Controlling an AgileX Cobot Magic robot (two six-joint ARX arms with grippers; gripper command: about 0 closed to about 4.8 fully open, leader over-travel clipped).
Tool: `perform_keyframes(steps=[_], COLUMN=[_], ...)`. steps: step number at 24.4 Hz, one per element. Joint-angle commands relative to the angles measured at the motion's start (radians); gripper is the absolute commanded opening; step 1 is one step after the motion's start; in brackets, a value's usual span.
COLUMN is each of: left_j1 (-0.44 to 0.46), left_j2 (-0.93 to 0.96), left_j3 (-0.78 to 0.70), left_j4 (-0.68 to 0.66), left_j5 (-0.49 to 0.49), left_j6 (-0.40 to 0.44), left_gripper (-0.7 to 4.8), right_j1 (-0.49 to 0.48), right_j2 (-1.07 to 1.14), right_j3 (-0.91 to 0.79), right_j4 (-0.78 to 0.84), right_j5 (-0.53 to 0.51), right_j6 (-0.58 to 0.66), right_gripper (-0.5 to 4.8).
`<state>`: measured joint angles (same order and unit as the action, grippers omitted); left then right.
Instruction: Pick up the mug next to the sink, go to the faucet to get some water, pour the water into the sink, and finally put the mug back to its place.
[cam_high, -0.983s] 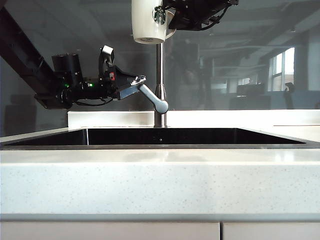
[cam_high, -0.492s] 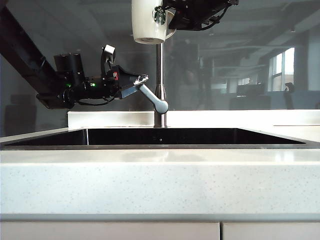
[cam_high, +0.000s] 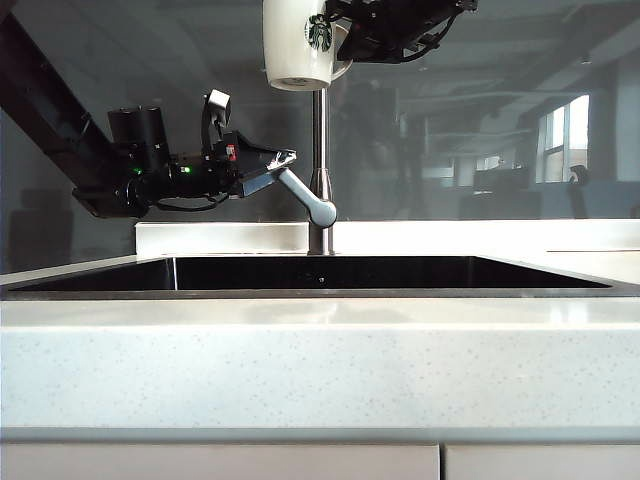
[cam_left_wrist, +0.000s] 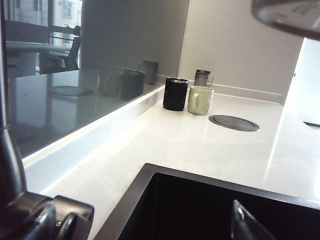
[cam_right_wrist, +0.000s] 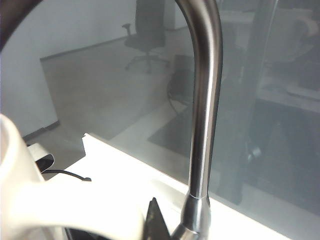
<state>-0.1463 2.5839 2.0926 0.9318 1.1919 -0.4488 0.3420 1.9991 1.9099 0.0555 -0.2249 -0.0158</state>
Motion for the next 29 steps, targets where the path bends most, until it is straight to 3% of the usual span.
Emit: perform_keyframes(steps=[1,6,16,21,29], left_j1=[0.000,0.000,0.000,-0.017,-0.031], left_j2=[-0.008,-0.007,-0.007,-0.007,-0.007], left_j3=[0.004,0.004,0.003,0.003,0.003], left_j4=[0.017,0.017,-0.021,-0.203,-0.240], left_j5=[-0.006,-0.044,-0.271,-0.317,-0.396], left_j6=[0.005,0.013,0.092,0.286,0.337], left_gripper=[4.79,4.79,4.79,4.79,4.79], right_j1=[0.001,0.001,0.001,0.001,0.001], right_j2=[-0.018,-0.018,-0.018,-0.018,-0.018], right_j3=[0.013,0.013,0.013,0.013,0.013], right_j4=[0.068,0.067,0.068,0.068,0.068], right_j5=[-0.002,-0.002,-0.002,-0.002,-0.002], right_j6=[0.018,0.018,0.018,0.018,0.018], right_gripper=[-0.08,-0.08,-0.08,-0.08,-0.08])
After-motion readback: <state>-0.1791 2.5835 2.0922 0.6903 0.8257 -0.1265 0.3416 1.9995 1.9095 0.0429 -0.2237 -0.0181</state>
